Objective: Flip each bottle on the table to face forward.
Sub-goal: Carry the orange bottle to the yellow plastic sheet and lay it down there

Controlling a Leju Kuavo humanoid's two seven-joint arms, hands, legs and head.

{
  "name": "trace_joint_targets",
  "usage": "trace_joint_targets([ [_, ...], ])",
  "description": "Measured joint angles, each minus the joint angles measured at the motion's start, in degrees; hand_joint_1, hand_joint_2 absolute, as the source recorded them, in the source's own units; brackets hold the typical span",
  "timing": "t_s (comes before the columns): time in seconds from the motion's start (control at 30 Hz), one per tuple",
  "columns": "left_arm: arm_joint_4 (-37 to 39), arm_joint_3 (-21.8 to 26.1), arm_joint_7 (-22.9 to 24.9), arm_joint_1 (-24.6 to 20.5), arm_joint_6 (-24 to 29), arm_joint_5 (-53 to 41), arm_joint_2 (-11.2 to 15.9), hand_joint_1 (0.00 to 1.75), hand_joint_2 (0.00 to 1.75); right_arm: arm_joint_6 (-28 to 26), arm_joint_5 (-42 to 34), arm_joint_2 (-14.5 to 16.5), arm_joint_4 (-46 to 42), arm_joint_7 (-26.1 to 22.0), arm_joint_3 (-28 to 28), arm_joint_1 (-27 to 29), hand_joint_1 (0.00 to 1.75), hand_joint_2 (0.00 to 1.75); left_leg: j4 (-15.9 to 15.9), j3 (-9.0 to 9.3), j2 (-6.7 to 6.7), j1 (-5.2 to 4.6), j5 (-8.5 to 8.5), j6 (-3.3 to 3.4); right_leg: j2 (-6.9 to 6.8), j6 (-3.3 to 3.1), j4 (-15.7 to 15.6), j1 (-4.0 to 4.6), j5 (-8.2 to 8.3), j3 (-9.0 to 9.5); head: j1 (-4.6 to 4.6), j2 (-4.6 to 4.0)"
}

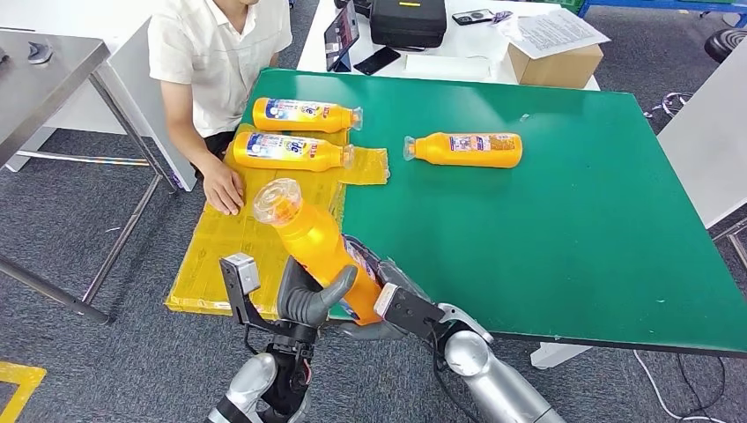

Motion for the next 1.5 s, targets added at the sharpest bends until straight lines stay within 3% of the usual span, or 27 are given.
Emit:
trace_joint_targets([
  [0.17, -0.19, 0.65, -0.19, 0.02, 0.01, -0.20, 0.00, 1.75, 1.75, -0.10, -0.12, 0.35, -0.19, -0.14, 0.17, 0.24, 0.00, 1.75, 0.00, 0.00, 0.01, 0.00, 0.00, 0.00, 0.00, 0.00, 0.00, 0.00, 0.00, 0.00, 0.01, 0.00],
  [0.3, -0.20, 0.96, -0.23, 0.02, 0.08, -0.19, 0.00, 1.75, 1.75, -0.12, -0.16, 0.40, -0.32, -0.17, 0.21, 0.32, 0.00, 0.00, 0.00, 0.00, 0.00, 0.00, 0.00, 0.00, 0.00, 0.00, 0.00, -0.01, 0.00, 0.00, 0.01, 0.00],
  [0.5, -1.21, 2.34, -1.59, 0.45, 3.01, 0.13, 0.00, 1.75, 1.75, -4.31, 2.01, 1.17, -2.12, -1.07, 0.37, 2.59, 0.00, 0.00, 0.00, -0.03, 0.01, 0.00, 0.00, 0.00, 0.00, 0.00, 0.00, 0.00, 0.00, -0.05, 0.00, 0.00],
  [0.57, -1.73, 3.27, -2.15, 0.63, 4.41, -0.63, 0.00, 1.75, 1.75, -8.03, 5.55, 1.30, -2.80, -1.41, 0.58, 3.56, 0.00, 0.87, 0.00, -0.06, 0.01, 0.01, -0.01, -0.01, 0.00, -0.01, 0.00, 0.01, -0.01, -0.10, 0.00, 0.00],
  [0.63, -1.80, 4.19, -3.81, 0.08, 9.34, -5.41, 0.07, 1.75, 1.75, -15.08, 12.53, 1.21, -3.12, -1.71, 0.69, 4.78, 0.00, 1.75, 0.00, -0.08, 0.01, 0.01, -0.01, -0.01, 0.00, -0.02, 0.00, 0.01, -0.01, -0.12, 0.01, 0.00],
  [0.77, 1.45, 6.44, -7.93, -2.84, 21.35, -29.21, 0.50, 1.75, 1.75, -34.72, 31.95, 0.67, -3.14, 1.50, -0.46, 7.90, 0.00, 1.75, 0.00, -0.11, -0.09, 0.01, 0.01, 0.01, -0.10, -0.02, 0.00, 0.00, -0.01, -0.09, 0.01, 0.00],
  [0.83, 2.76, 7.95, -7.57, -3.25, 22.11, -36.53, 0.58, 1.75, 1.75, -42.85, 40.88, 0.64, -3.56, 2.81, -2.85, 9.29, 0.00, 1.75, 0.00, -0.10, -0.03, 0.00, 0.02, 0.01, -0.10, -0.02, 0.01, -0.01, 0.00, -0.07, 0.02, 0.00],
  [0.9, 3.18, 9.49, -6.13, -3.04, 21.36, -40.07, 0.68, 1.75, 1.75, -46.63, 48.46, 1.54, -5.15, 1.19, -7.35, 11.41, 0.00, 1.75, 0.00, -0.12, 0.03, -0.02, 0.01, 0.01, -0.07, -0.02, 0.00, -0.03, 0.01, -0.09, 0.03, 0.00],
  [1.0, 3.30, 10.99, -3.21, -2.57, 19.83, -45.26, 1.11, 1.75, 1.75, -47.60, 54.69, 5.43, -8.91, -6.56, -17.23, 14.78, 0.00, 1.75, 0.00, -0.16, -0.03, -0.02, 0.01, 0.01, -0.09, -0.01, 0.00, -0.02, 0.01, -0.14, 0.01, 0.00],
  [1.1, 3.78, 11.80, -0.50, -2.34, 18.77, -51.03, 1.70, 1.75, 1.75, -47.67, 55.06, 10.38, -12.65, -13.38, -27.21, 16.87, 0.00, 1.75, -0.01, -0.18, -0.03, 0.01, 0.01, 0.01, -0.09, -0.02, 0.00, 0.00, -0.01, -0.16, 0.01, 0.00],
  [1.3, 4.55, 12.81, 2.12, -2.45, 18.29, -54.76, 2.32, 1.74, 1.75, -47.70, 54.13, 13.36, -15.26, -14.73, -32.96, 18.14, 0.00, 1.75, -0.01, -0.17, 0.04, 0.01, 0.01, 0.00, -0.07, -0.02, 0.01, 0.01, -0.01, -0.18, 0.03, 0.00],
  [1.37, 7.83, 13.87, 8.94, -4.32, 17.19, -68.36, 4.22, 1.74, 1.75, -47.71, 51.86, 15.59, -16.88, -14.90, -36.88, 19.09, 0.00, 1.75, -0.02, -0.17, 0.04, 0.01, 0.03, -0.02, -0.05, -0.03, 0.01, 0.00, 0.00, -0.20, 0.02, 0.00],
  [1.43, 13.64, 14.56, 17.11, -8.10, 12.11, -84.48, 6.64, 1.75, 1.75, -47.71, 49.17, 17.11, -17.62, -14.98, -39.56, 19.57, 0.00, 1.75, -0.02, -0.16, 0.03, 0.02, 0.09, -0.07, -0.05, -0.06, 0.02, 0.00, 0.03, -0.21, 0.02, 0.00],
  [1.5, 19.01, 14.52, 20.97, -11.81, 7.11, -91.41, 7.75, 1.71, 1.75, -47.71, 47.88, 17.30, -17.33, -15.02, -39.93, 19.51, 0.00, 1.75, -0.01, -0.17, 0.03, 0.02, 0.14, -0.09, -0.05, -0.11, 0.03, 0.00, 0.08, -0.21, 0.03, 0.00],
])
